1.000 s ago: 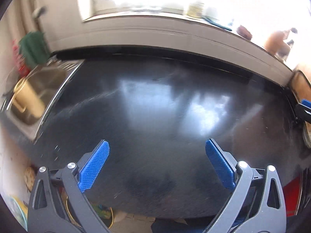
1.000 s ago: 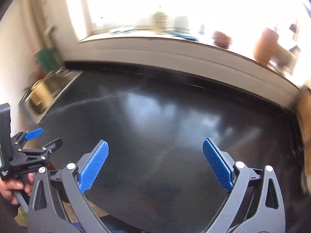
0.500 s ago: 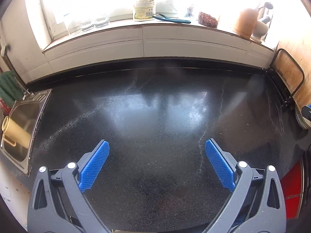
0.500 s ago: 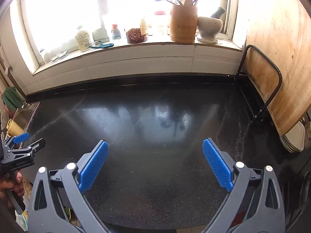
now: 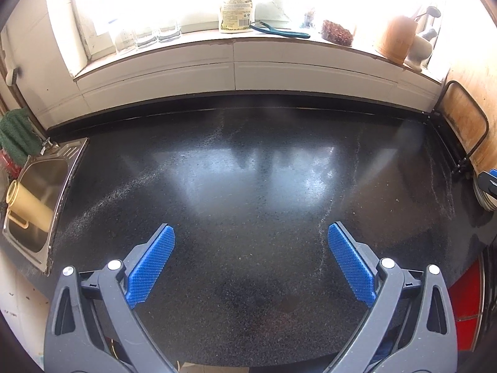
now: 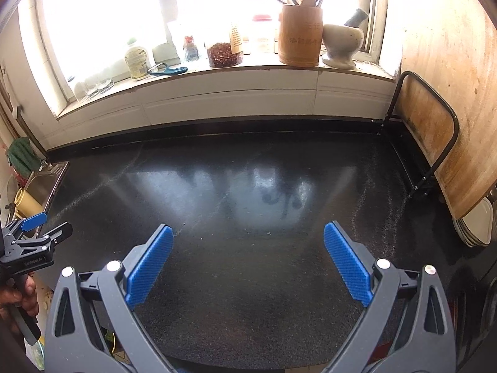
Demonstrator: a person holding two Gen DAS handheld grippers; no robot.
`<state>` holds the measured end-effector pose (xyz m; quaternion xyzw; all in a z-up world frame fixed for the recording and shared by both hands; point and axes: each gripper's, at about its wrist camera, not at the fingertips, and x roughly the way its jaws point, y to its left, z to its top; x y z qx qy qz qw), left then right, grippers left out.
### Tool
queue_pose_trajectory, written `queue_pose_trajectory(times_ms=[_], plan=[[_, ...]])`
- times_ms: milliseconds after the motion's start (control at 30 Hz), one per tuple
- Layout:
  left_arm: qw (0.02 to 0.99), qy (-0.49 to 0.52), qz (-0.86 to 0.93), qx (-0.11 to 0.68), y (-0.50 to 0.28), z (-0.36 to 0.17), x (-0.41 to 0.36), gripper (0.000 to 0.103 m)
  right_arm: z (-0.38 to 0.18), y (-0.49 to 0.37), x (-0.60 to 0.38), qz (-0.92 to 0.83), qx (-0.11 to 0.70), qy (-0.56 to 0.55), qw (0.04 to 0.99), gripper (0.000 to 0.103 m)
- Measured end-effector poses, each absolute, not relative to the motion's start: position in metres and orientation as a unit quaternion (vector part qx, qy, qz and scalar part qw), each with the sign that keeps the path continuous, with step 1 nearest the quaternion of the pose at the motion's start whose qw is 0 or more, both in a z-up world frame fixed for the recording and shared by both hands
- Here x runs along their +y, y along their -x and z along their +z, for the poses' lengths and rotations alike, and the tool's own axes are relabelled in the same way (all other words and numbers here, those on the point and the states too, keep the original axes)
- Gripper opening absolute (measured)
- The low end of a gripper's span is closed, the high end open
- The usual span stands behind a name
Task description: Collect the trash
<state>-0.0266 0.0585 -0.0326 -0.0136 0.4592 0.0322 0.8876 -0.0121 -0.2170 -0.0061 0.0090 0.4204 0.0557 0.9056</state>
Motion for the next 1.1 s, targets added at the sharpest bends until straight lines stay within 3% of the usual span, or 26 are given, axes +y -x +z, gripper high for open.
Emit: queue_pose_trajectory(times_ms=[1100], plan=[[0.887, 0.018, 0.038, 0.459, 0.0271, -0.0318, 0.0581, 0.096, -0.0088, 0.0067, -0.2193, 0.062, 0.426, -0.01, 0.902, 0.094]])
